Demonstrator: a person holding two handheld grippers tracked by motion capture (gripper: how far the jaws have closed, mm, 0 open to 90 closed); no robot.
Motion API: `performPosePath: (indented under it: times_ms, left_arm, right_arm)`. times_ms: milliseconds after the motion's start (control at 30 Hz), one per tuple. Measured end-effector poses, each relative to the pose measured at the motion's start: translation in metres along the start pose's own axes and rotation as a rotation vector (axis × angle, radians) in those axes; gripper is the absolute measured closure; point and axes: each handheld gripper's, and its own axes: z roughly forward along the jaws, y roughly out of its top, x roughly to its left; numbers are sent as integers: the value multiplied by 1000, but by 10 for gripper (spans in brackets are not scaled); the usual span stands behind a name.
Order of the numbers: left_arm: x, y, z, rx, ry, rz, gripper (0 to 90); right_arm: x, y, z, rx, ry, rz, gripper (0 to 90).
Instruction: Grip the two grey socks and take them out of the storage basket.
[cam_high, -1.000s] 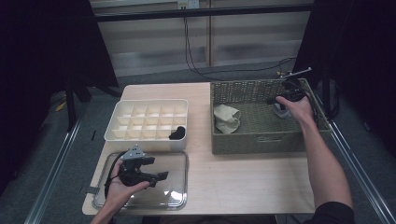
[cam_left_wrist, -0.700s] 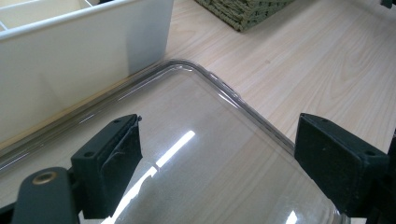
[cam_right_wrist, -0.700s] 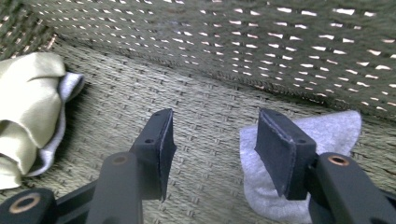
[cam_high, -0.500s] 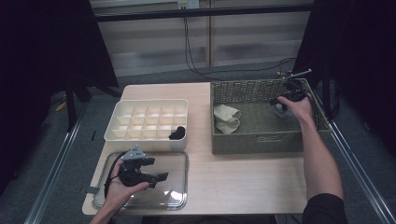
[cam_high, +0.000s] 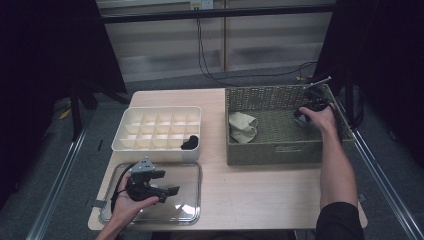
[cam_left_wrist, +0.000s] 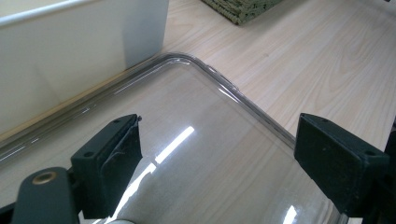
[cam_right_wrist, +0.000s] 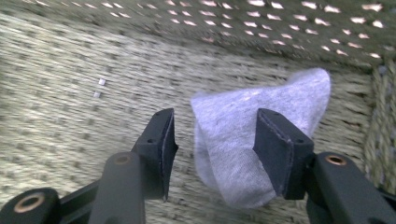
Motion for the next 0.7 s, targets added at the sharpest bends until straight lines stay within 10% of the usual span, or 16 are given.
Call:
performPosePath:
  times_ms: [333,700]
  left_arm:
    - [0,0,1,8,-1,2,148]
    - [0,-2,0,9,2,-1,148]
  right_arm:
    - [1,-2,19,156,-52,-13,629]
    - [7,-2,19,178,-96,-61,865]
